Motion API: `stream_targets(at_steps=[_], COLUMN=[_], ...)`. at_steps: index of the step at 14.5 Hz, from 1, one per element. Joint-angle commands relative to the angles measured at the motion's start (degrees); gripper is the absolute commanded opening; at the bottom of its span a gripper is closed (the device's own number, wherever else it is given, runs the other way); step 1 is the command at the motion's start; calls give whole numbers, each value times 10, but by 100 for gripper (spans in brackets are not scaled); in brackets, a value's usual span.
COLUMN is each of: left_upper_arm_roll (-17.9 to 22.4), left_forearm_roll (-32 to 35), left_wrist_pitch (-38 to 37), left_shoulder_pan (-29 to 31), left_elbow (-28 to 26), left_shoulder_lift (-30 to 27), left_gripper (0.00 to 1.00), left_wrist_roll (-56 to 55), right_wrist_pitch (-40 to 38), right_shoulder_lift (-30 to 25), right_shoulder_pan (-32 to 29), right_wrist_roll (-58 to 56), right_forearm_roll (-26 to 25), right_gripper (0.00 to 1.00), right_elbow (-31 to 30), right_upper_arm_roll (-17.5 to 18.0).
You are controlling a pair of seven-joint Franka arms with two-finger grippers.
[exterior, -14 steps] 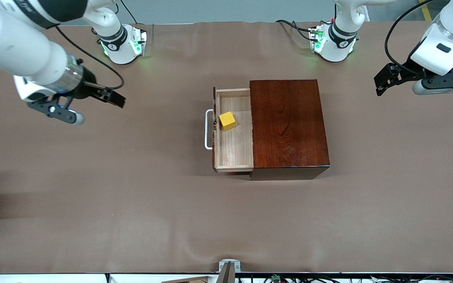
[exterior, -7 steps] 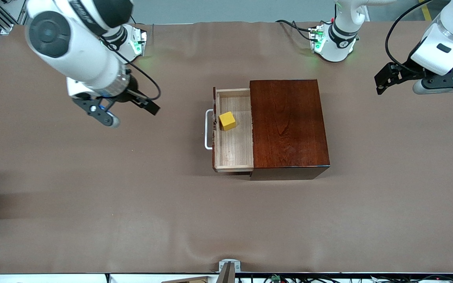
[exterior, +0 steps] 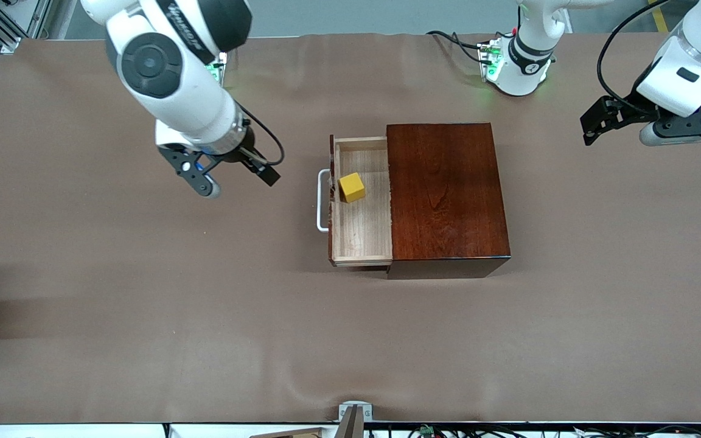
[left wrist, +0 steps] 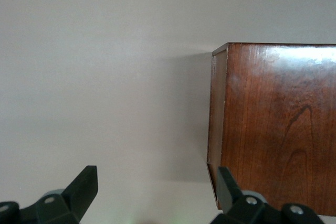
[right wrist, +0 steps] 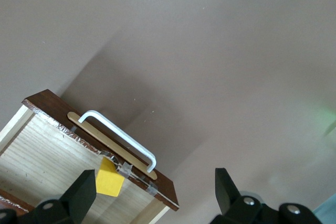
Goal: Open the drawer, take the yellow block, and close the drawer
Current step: 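Reach the right gripper down to the yellow block in the drawer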
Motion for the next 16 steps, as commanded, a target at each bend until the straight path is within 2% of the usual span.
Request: stream_targets(at_steps=[1, 5, 11, 16], left_upper_arm_roll=[-2, -2, -2, -3], left_forearm_roll=[-3, -3, -3, -3], left_wrist_pitch=[-5, -4, -4, -1], left_shoulder_pan=[7, 7, 7, 7], left_elbow=[-3, -3, -3, 1], left_shoulder_lift=[-9, -8, -7, -2], left_gripper=[100, 100, 100, 100], left_wrist_roll=[5, 5, 4, 2], right_wrist_pitch=[18, 54, 114, 143], right_shoulder_lift=[11, 36, 81, 111], right_shoulder_pan=[17, 43, 87, 114], right_wrist_roll=[57, 128, 292, 364], right_forearm_roll=[11, 17, 11, 9], right_gripper=[100, 100, 100, 100], right_elbow=[3, 3, 4, 5], right_upper_arm_roll=[-6, -6, -6, -6])
